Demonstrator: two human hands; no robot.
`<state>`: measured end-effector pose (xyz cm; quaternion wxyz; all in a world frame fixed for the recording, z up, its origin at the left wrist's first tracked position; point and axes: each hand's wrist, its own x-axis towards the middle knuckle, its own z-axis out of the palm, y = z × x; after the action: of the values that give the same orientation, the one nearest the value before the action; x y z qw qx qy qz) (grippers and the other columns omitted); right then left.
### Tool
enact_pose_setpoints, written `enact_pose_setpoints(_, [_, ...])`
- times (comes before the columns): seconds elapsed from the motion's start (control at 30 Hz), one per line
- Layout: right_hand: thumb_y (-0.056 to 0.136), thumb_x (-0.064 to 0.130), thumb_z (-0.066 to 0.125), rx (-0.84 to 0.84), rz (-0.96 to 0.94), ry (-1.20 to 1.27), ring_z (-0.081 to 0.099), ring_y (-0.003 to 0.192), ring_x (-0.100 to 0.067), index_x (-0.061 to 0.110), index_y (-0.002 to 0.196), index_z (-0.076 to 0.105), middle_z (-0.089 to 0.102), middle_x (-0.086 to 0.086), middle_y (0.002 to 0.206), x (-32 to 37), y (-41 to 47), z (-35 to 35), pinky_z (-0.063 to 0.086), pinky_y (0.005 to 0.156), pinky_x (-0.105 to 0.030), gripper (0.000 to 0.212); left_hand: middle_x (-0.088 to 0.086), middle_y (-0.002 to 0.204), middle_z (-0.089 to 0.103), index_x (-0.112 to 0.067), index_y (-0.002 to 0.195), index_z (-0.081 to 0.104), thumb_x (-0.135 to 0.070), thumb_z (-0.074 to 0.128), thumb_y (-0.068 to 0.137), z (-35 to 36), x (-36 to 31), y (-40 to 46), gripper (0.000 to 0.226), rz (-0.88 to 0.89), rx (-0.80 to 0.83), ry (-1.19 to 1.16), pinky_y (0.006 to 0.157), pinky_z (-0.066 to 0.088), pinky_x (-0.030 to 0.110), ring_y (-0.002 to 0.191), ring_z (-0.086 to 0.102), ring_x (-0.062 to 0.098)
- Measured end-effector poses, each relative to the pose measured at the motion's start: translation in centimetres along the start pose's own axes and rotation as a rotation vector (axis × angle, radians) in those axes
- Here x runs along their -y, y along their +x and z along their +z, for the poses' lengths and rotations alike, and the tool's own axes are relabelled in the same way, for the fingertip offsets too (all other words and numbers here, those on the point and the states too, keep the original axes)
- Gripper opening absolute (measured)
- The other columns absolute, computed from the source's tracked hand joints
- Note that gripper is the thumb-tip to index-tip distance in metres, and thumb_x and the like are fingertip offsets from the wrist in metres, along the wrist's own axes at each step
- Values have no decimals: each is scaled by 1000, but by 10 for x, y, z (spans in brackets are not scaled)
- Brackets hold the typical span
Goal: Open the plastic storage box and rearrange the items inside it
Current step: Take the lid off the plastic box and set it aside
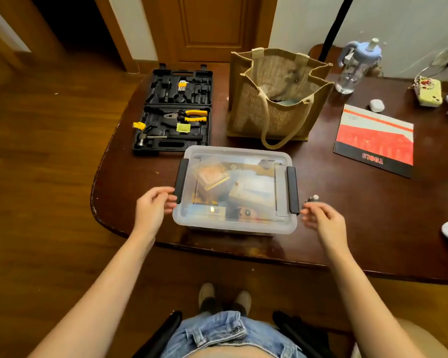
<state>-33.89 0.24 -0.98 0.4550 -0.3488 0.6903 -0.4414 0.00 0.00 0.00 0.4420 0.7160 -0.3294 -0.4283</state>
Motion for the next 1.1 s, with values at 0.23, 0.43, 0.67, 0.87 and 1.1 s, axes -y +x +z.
enact_pose_setpoints(0.23, [92,23,56,-51,-5,-369,56,104,-19,11,121,57,61,-6,118,0,43,29,47,79,-27,31,9,124,51,-16,126,53,-26,55,92,29,1,49,36,33,-53,474,80,40,28,101,52,18])
enact_pose_setpoints(0.43, [89,36,60,-33,31,-622,59,106,-27,7,127,55,62,-11,120,-8,55,43,47,85,-35,48,7,128,58,-13,130,51,-41,57,91,37,16,63,49,21,-25,758,87,44,36,116,54,28])
enact_pose_setpoints(0.67, [92,27,49,42,-74,-721,53,65,-26,3,80,63,61,-11,72,-9,58,36,41,64,-35,30,8,101,68,-6,122,62,-35,59,91,25,14,70,42,112,-1,791,80,45,33,92,62,21])
enact_pose_setpoints(0.87, [100,20,41,13,205,-283,52,117,-24,7,133,49,51,-12,133,-20,62,20,46,97,-40,36,10,133,55,-6,136,50,-19,50,97,5,28,81,41,-86,164,445,102,41,33,123,50,24])
enact_pose_setpoints(1.1, [97,19,43,-152,-18,-418,54,106,-16,10,121,61,62,-6,121,-14,47,32,44,89,-30,31,1,110,60,-17,122,60,-22,48,96,20,19,68,30,77,50,489,79,42,28,93,56,12])
